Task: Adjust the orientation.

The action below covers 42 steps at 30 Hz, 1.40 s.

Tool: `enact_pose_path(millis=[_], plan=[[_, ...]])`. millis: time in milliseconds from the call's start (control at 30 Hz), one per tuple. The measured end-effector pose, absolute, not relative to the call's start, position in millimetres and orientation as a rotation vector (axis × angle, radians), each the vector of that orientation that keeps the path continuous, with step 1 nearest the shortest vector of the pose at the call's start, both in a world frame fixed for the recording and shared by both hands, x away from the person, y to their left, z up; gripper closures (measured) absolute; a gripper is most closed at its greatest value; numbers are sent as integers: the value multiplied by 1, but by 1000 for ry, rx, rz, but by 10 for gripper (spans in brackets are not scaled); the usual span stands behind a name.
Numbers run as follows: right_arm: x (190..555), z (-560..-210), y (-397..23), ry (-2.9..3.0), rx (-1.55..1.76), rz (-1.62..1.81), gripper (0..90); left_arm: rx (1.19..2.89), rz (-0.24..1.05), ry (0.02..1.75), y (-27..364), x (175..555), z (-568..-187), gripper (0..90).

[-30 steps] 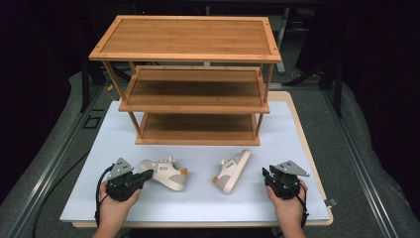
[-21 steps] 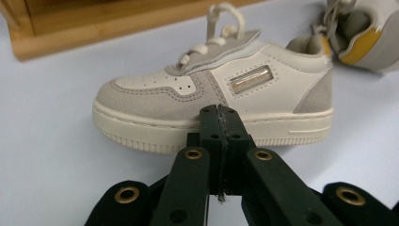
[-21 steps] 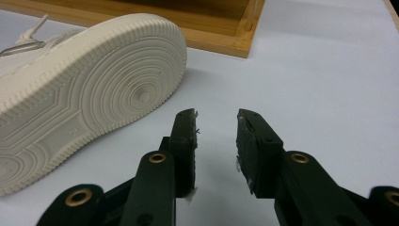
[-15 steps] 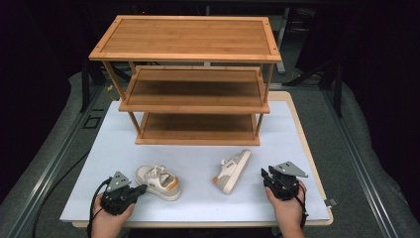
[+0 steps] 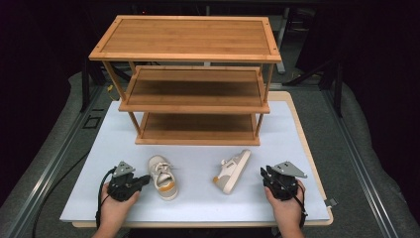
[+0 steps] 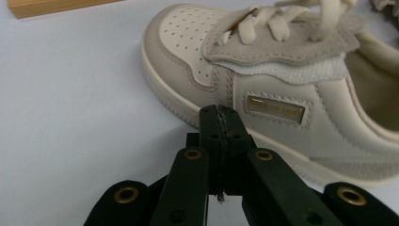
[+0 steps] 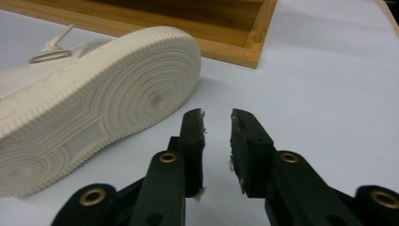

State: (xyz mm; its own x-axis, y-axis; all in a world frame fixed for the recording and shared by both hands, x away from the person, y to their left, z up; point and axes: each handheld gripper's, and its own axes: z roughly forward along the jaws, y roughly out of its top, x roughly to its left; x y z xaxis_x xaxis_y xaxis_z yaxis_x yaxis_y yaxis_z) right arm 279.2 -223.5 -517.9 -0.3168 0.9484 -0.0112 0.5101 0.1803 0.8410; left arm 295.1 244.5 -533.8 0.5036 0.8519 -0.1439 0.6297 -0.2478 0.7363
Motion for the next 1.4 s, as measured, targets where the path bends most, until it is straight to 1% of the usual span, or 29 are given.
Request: enact_pose_path(millis=[133,200,267,400,533,700,867,1000,1133,1400], plan=[[277,-514,-219,1931,1338,1056,850,1983,362,1192,239,306,-535,895],[275,-512,-216,1931,1318,1074,883,1988,360,1174,236,312,-535,895],[274,-508,-212,1928,1297,1091,897,1982,344,1162,232,318,-536,895],[271,-501,-201,1931,1255,1109,899,1972,339,1162,229,320,-537,891],[272,-492,-187,1969,1224,1133,900,1961,328,1156,233,315,-536,847],[278,-491,-174,2003,1197,1133,900,1950,333,1149,235,310,-533,839],[284,-497,-170,2011,1202,1140,897,1949,321,1148,238,309,-533,836],[283,-498,-169,1989,1185,1164,888,1945,319,1155,240,310,-533,833],[283,-501,-164,2012,1145,1133,900,1951,319,1158,241,310,-533,827],[280,-501,-168,2009,1179,1124,900,1931,314,1168,246,310,-532,814]])
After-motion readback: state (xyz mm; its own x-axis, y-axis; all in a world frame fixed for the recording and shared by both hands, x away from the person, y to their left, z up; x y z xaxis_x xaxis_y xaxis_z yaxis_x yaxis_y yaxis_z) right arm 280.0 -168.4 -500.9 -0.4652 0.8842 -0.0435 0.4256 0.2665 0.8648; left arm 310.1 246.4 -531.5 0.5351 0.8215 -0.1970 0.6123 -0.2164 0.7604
